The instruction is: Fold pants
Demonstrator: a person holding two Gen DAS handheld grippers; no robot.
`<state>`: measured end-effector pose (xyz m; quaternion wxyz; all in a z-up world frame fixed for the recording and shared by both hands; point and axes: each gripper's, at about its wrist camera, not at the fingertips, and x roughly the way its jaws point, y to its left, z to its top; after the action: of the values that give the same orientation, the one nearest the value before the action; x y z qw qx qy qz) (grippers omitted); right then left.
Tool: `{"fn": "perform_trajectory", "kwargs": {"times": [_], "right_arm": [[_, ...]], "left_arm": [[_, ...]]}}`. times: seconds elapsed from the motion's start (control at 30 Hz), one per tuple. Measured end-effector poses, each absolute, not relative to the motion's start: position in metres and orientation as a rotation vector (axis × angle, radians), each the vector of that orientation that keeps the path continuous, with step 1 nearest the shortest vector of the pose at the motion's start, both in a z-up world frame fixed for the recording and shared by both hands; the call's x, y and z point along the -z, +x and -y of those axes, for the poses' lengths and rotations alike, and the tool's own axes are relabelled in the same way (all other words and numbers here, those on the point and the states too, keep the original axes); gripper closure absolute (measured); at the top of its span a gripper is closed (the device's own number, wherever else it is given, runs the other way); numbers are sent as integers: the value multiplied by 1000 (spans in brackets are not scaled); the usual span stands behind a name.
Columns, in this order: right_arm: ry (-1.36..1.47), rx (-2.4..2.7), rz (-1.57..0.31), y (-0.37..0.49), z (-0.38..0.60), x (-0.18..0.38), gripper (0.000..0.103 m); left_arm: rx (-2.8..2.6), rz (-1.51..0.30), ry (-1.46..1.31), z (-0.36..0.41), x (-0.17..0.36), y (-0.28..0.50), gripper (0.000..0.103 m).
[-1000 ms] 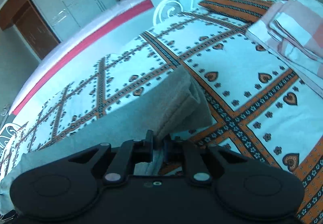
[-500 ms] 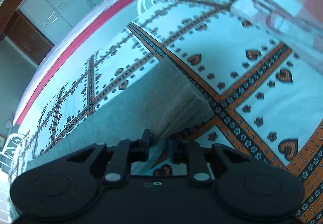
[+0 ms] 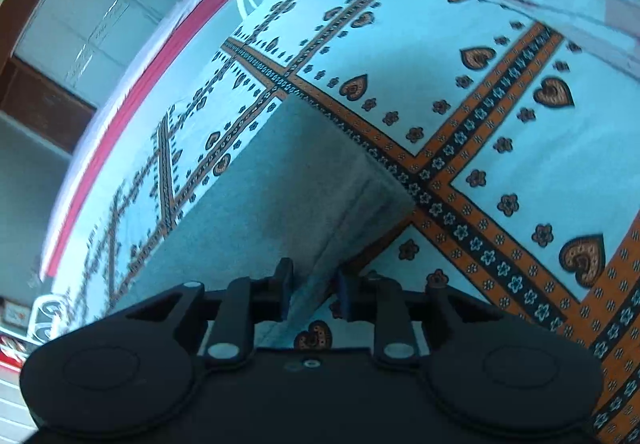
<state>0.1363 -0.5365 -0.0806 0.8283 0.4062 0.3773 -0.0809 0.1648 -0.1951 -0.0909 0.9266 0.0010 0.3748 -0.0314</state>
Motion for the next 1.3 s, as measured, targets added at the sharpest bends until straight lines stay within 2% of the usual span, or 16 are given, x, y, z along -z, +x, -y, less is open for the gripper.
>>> {"fn": "perform_trajectory", "kwargs": {"times": [0.23,0.33,0.6,0.7,0.8,0.9,1.0,1.03,1.1,1.13,1.17,1.2,1.3], "right_arm": [[962,203,-787,129,545,88,87],[897,202,-785,133,540,82,100],[702,167,-672,141,501,41,102],[582,93,-603,143,458,11,102],[456,2,-560,150,390,-11,102],[364,-104,-543,159,308,-19,102],[259,-229,-549,163,220,-8,102],[232,-279,-561,163,192,2,98],[173,-439,-602,157,139,28,79],[116,-515,-653,154,116,42,75],[76,-529,-700,150,102,52,80],[90,-498,-718,147,101,57,81],[170,-472,-702,141,126,54,79]], "left_arm": [[69,-767,14,196,93,168,0],[54,-771,15,199,94,169,0],[138,-769,19,186,87,169,0],[184,-744,67,119,70,170,0],[64,-712,86,11,51,174,0],[-127,-713,2,-108,34,173,0],[-266,-710,-142,-193,34,155,0],[-303,-726,-222,-210,36,151,0],[-300,-685,-384,-232,38,143,0],[-293,-678,-406,-233,39,141,0],[-291,-686,-392,-229,39,141,0],[-278,-695,-373,-224,41,142,0],[-210,-701,-347,-203,45,145,0]]}}
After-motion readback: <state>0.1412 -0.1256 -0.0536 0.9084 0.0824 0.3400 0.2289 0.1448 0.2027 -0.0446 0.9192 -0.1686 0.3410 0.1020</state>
